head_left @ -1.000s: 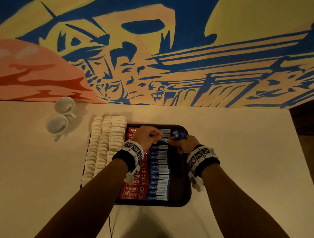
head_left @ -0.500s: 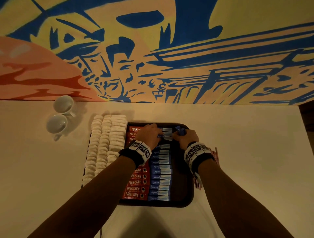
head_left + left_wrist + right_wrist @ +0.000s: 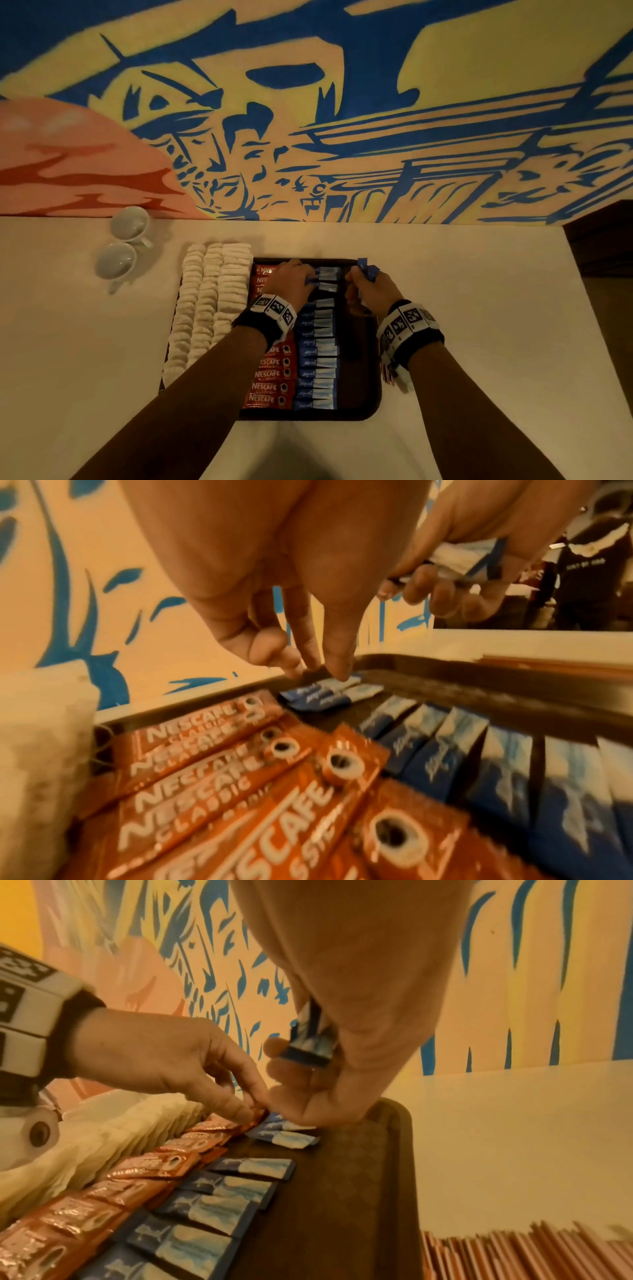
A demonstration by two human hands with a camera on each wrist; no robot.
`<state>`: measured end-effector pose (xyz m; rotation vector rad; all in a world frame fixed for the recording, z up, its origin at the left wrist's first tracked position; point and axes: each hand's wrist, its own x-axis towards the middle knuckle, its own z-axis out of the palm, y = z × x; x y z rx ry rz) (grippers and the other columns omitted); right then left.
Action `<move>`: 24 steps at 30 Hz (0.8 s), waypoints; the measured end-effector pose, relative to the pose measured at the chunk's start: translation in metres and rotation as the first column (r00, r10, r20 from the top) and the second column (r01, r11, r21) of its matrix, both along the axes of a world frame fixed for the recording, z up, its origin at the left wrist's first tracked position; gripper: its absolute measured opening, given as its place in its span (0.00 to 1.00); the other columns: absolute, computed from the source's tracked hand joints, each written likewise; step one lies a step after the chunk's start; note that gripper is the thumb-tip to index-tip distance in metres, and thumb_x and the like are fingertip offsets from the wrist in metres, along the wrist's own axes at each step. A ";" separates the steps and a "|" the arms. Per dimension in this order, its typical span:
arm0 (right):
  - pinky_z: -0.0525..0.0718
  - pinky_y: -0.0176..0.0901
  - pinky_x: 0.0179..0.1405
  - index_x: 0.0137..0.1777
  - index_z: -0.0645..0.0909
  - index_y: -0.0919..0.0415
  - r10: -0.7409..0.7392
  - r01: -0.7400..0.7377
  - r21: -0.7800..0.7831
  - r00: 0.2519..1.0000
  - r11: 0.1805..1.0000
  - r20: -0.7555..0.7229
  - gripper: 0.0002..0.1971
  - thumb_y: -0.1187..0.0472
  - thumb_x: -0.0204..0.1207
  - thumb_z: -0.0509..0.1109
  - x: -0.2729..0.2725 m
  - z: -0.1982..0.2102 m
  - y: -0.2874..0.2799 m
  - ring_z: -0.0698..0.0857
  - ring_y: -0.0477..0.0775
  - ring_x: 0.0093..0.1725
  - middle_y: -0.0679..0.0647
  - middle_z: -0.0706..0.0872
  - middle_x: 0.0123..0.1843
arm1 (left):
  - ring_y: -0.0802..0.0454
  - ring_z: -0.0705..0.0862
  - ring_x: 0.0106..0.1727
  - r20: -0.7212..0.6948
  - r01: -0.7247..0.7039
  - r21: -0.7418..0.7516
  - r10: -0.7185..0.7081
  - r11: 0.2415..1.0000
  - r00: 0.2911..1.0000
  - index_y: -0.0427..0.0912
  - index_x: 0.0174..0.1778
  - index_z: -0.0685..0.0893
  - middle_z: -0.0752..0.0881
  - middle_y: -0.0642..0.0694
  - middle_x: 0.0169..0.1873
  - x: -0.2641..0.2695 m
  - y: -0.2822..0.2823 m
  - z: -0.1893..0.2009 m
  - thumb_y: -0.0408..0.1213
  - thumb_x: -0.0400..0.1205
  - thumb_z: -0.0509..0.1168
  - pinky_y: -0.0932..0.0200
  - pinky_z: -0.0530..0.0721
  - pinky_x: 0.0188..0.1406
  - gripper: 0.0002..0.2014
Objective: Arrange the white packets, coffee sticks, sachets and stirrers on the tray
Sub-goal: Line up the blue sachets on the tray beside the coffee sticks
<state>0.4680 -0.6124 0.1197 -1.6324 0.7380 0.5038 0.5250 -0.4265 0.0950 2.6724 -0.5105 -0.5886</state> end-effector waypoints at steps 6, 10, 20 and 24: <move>0.75 0.39 0.21 0.44 0.78 0.59 -0.002 -0.006 0.082 0.996 0.997 0.094 0.18 0.46 0.89 0.63 -0.007 0.049 0.026 0.75 0.50 0.23 0.52 0.77 0.28 | 0.56 0.85 0.52 -0.021 -0.228 -0.295 0.232 0.928 0.973 0.50 0.55 0.90 0.89 0.52 0.52 -0.008 0.020 0.057 0.44 0.82 0.71 0.59 0.83 0.57 0.08; 0.73 0.46 0.28 0.47 0.80 0.60 0.021 -0.046 0.097 0.971 0.994 0.237 0.16 0.46 0.85 0.70 -0.016 0.085 0.051 0.71 0.50 0.25 0.53 0.73 0.27 | 0.71 0.83 0.46 -0.068 -0.276 -0.522 0.283 0.807 0.957 0.52 0.50 0.91 0.88 0.63 0.44 -0.022 0.039 0.103 0.42 0.83 0.71 0.83 0.74 0.45 0.04; 0.77 0.41 0.30 0.43 0.83 0.52 0.226 -0.272 0.081 0.905 0.959 0.361 0.12 0.57 0.90 0.65 -0.065 0.163 0.120 0.76 0.51 0.32 0.51 0.77 0.32 | 0.71 0.83 0.39 -0.146 -0.263 -0.711 0.229 0.652 0.962 0.56 0.50 0.90 0.90 0.59 0.43 -0.071 0.105 0.197 0.45 0.85 0.69 0.69 0.75 0.38 0.05; 0.75 0.44 0.30 0.41 0.82 0.51 0.278 -0.329 0.058 0.868 0.943 0.411 0.13 0.57 0.90 0.65 -0.085 0.182 0.143 0.75 0.53 0.32 0.57 0.76 0.34 | 0.69 0.84 0.36 -0.165 -0.249 -0.763 0.193 0.596 0.967 0.48 0.52 0.91 0.91 0.49 0.45 -0.091 0.127 0.216 0.40 0.84 0.71 0.75 0.75 0.30 0.05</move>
